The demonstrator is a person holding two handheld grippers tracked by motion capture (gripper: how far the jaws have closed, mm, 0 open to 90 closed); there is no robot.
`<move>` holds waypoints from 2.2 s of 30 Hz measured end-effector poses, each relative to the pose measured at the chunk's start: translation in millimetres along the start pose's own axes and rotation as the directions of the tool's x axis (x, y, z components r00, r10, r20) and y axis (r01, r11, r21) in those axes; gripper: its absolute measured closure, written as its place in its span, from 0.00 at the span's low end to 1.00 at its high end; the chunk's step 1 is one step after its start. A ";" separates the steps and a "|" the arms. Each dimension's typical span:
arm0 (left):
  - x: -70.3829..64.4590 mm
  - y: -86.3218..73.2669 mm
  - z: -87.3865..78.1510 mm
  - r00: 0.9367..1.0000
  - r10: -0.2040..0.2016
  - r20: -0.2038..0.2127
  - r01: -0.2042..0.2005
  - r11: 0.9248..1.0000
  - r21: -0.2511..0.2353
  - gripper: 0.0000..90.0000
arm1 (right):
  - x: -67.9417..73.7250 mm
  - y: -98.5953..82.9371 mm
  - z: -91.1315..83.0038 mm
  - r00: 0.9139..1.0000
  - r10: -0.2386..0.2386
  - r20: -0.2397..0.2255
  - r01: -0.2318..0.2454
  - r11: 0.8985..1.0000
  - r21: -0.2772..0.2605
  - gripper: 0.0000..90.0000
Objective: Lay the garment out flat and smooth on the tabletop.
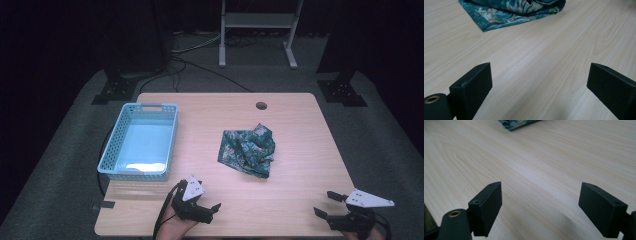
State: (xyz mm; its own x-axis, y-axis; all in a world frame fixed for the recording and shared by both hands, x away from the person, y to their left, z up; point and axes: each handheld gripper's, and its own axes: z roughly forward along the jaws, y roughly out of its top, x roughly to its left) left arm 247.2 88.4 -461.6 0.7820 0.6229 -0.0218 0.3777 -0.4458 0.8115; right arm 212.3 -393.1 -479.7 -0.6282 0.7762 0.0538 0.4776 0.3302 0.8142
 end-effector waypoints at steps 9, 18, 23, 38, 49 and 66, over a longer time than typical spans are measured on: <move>-1.7 0.7 2.6 1.000 0.002 0.012 -0.002 1.000 0.000 0.06 | 2.5 8.9 9.3 0.999 -0.019 -0.026 0.019 1.000 0.013 0.20; 0.5 0.2 7.8 1.000 -0.003 0.026 0.003 1.000 0.006 0.06 | -0.3 37.3 33.9 0.994 -0.090 -0.070 0.096 0.992 0.085 0.20; 2.9 -0.3 8.4 1.000 -0.012 0.028 0.012 1.000 0.003 0.06 | -3.1 58.4 45.3 0.992 -0.097 -0.085 0.104 0.991 0.084 0.20; 5.6 -1.5 7.4 0.999 -0.019 0.033 0.019 1.000 0.001 0.06 | -1.7 104.6 87.5 0.980 -0.154 -0.125 0.168 0.979 0.116 0.20; 7.4 -1.8 6.1 0.999 -0.022 0.034 0.022 1.000 -0.004 0.06 | 7.3 125.7 118.4 0.972 -0.179 -0.152 0.199 0.971 0.132 0.21; 6.1 -0.9 6.1 0.999 -0.015 0.036 0.015 1.000 0.000 0.06 | 14.0 137.6 155.3 0.972 -0.180 -0.152 0.205 0.964 0.168 0.30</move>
State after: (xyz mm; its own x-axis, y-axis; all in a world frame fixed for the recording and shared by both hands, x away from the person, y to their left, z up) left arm 254.6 88.6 -466.0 0.7939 0.6055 -0.0548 0.3889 -0.4364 0.8114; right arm 364.5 -253.4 -456.7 -0.7900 0.6131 -0.0066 0.4349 0.5680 0.6987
